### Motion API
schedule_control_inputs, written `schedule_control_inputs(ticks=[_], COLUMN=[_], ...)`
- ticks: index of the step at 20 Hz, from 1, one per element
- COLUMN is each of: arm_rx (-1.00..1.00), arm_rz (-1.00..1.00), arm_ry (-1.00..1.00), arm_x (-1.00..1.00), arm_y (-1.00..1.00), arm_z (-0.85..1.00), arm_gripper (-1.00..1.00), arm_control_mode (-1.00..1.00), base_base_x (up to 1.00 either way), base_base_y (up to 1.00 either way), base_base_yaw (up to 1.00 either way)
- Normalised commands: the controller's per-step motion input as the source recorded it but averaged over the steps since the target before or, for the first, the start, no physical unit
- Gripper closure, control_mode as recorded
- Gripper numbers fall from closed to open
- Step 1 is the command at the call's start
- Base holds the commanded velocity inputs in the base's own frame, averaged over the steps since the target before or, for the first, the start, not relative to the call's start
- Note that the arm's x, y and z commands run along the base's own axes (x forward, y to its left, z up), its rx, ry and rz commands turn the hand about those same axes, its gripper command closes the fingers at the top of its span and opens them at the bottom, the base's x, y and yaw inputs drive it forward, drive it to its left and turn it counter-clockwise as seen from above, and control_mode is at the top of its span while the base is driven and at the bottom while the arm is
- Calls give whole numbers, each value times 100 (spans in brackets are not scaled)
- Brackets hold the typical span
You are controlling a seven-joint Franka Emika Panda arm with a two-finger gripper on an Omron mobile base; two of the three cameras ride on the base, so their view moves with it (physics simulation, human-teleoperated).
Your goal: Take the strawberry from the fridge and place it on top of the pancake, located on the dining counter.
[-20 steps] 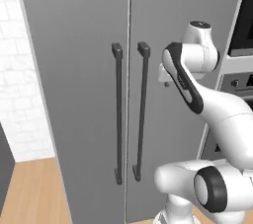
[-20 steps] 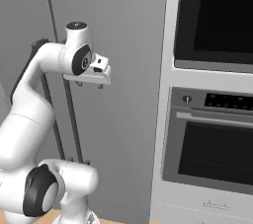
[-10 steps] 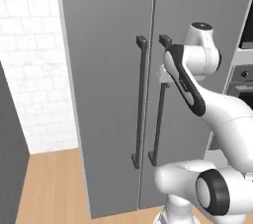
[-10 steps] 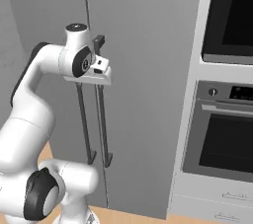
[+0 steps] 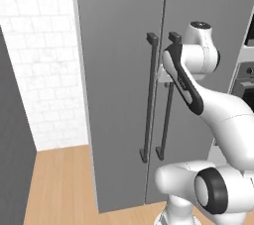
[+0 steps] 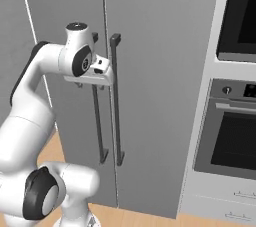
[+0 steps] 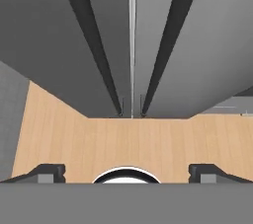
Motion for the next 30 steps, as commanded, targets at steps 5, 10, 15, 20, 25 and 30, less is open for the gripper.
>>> schedule_control_inputs(ticks=[5, 10, 15, 20, 25, 30], arm_rx=[0, -2, -4, 0, 0, 0], arm_rz=[0, -3, -7, -1, 0, 0], arm_ry=[0, -8, -47, -25, -2, 0], arm_x=[0, 2, 45, 86, 100, 88], arm_y=[0, 0, -15, -45, -6, -14], arm_z=[0, -3, -20, -24, -8, 0], arm_gripper=[-100, -100, -100, -100, -100, -100], arm_control_mode=[100, -100, -100, -100, -100, -100], base_base_x=[-60, -5, 0, 0, 0, 0], base_base_y=[-11, -2, 0, 0, 0, 0], base_base_yaw=[-1, -2, 0, 0, 0, 0])
